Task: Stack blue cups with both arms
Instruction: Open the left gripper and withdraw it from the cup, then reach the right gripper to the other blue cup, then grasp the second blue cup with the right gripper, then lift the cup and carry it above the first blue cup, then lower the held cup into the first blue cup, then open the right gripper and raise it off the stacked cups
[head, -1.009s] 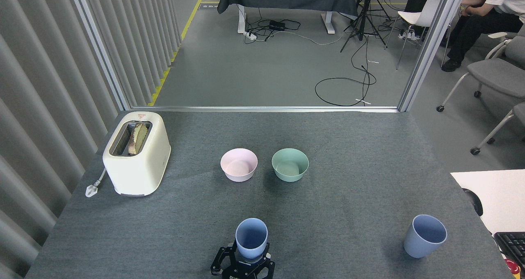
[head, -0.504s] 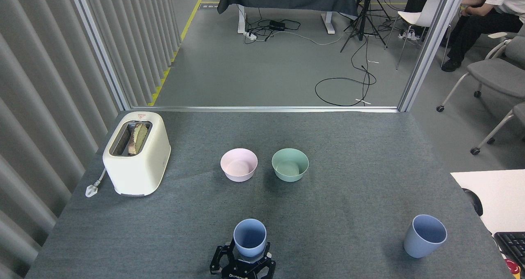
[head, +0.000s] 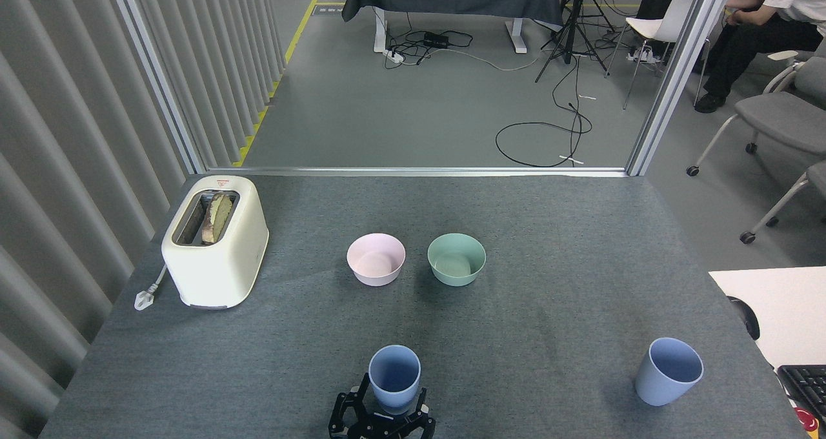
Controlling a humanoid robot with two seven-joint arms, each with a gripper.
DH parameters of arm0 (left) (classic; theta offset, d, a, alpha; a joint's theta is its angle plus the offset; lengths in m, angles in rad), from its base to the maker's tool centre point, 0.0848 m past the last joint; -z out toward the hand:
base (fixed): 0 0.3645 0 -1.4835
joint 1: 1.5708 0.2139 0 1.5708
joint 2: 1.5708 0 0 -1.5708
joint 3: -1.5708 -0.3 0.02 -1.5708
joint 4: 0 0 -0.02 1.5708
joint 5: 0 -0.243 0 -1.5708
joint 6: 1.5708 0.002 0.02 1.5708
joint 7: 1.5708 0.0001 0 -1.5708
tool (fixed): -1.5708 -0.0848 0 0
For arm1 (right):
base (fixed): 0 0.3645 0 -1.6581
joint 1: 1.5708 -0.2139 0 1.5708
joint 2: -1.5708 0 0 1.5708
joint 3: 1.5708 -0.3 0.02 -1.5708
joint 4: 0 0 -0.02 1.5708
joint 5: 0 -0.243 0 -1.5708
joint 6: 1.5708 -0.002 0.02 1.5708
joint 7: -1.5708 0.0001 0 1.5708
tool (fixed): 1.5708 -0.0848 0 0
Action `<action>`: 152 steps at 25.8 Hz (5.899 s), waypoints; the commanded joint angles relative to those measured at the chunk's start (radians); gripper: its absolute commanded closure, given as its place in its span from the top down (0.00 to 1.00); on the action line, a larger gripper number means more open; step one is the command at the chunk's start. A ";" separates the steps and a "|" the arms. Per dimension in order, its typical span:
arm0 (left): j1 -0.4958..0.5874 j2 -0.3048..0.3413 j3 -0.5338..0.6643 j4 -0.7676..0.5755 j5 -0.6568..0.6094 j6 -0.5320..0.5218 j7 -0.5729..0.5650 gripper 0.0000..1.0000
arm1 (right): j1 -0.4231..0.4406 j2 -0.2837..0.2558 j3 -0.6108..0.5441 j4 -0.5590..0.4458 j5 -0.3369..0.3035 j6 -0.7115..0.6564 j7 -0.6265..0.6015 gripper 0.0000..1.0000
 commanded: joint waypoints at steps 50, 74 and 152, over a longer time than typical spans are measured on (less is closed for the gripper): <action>0.459 0.167 0.242 -0.496 0.012 0.018 0.031 0.99 | -0.416 -0.147 -0.170 0.431 -0.074 0.072 0.082 1.00; 0.446 0.165 0.255 -0.490 0.013 0.018 0.037 0.99 | -0.518 -0.178 -0.167 0.522 -0.066 0.074 0.082 0.85; 0.423 0.144 0.257 -0.445 0.015 0.019 0.039 0.99 | -0.486 0.161 0.495 0.252 0.146 0.192 0.210 0.90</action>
